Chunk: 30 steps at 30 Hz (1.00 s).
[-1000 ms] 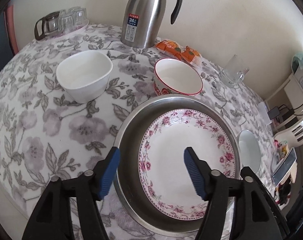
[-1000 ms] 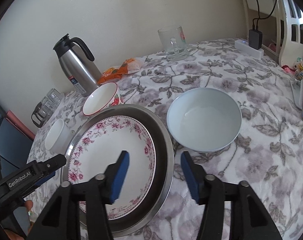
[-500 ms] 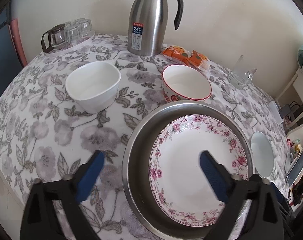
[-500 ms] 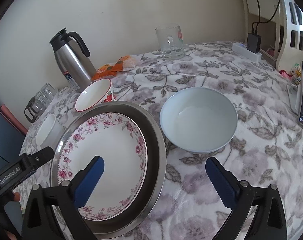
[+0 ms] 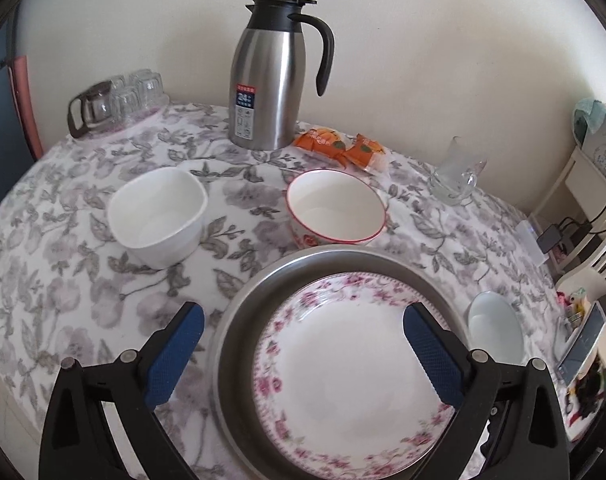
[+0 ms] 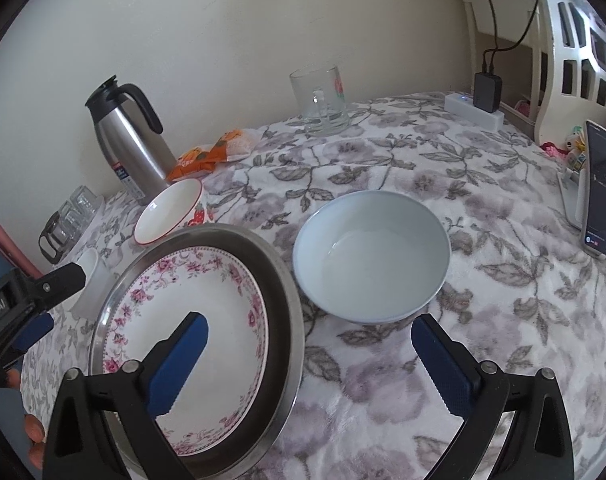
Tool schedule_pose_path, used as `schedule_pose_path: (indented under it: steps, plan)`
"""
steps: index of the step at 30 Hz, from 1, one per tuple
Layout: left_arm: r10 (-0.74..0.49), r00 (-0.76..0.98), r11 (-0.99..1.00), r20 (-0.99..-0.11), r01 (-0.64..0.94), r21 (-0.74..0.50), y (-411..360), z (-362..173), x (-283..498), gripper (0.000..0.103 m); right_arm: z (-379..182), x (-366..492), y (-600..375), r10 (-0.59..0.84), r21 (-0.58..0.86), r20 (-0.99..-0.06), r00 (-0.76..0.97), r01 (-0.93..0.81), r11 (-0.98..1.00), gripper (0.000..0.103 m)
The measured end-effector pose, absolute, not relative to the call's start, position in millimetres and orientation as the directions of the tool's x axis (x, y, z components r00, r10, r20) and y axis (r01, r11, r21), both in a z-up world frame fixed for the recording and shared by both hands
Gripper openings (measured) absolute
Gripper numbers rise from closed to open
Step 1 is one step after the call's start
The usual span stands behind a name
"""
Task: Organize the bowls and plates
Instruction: 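Move both grippers to the rim of the pale blue bowl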
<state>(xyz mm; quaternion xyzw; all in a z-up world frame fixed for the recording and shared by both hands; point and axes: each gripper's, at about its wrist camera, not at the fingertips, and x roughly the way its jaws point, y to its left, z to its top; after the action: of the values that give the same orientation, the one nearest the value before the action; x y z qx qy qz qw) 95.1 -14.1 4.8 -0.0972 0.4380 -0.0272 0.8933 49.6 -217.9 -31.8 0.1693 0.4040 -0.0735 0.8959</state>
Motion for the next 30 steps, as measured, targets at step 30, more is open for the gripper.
schedule_pose_path:
  steps: [30]
  plan:
    - [-0.170,0.676,0.936,-0.717,-0.118,-0.332,11.9,18.6,171.7,0.100,-21.0,96.2,-249.8,-0.073,0.236,-0.726,0.684,0.348,0.907,0.103]
